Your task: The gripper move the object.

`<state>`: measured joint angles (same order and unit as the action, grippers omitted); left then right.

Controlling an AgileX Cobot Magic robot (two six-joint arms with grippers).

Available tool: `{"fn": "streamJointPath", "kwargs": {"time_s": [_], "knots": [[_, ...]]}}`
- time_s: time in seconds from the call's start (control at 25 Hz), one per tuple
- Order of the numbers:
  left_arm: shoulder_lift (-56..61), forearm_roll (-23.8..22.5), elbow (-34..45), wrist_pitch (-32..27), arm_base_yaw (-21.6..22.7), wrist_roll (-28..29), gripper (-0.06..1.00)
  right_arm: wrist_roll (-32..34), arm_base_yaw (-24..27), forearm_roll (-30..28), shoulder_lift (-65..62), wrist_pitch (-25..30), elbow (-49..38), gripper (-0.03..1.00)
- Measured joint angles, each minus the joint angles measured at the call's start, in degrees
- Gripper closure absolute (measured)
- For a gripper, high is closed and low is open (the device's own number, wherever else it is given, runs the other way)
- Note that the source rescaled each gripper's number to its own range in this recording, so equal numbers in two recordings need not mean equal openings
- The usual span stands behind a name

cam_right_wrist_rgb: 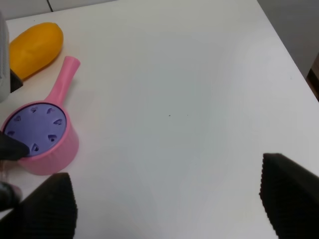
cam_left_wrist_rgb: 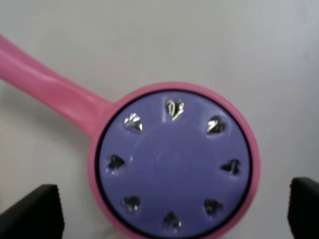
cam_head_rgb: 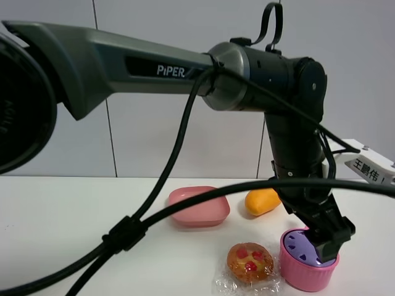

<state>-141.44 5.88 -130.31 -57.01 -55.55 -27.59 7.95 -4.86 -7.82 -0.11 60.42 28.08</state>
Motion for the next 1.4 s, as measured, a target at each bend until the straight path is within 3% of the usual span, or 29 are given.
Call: {"fn": "streamJointPath", "kwargs": {"time_s": [0.2,0.52,0.68,0.88,1.4], "knots": [[3.5,-1.6,-9.0,-10.6,1.0,3.5,-0.05,0.0,0.0,0.0,0.0,0.0,0.0,-0.03],[13.6,-7.5,-11.4,-12.3,9.6,16.6,-0.01,0.0,0.0,0.0,0.0,0.0,0.0,-0.03],[18.6,-10.1,-8.8,-12.2,15.3,18.8,0.02,0.0,0.0,0.0,0.0,0.0,0.0,-0.03],[26.2,-12.7,4.3,-12.2,22.5,19.4,0.03,0.0,0.0,0.0,0.0,0.0,0.0,-0.03],[50.1,-13.1,44.7,-10.1,42.2,22.6,0.03,0.0,0.0,0.0,0.0,0.0,0.0,-0.03]]}}
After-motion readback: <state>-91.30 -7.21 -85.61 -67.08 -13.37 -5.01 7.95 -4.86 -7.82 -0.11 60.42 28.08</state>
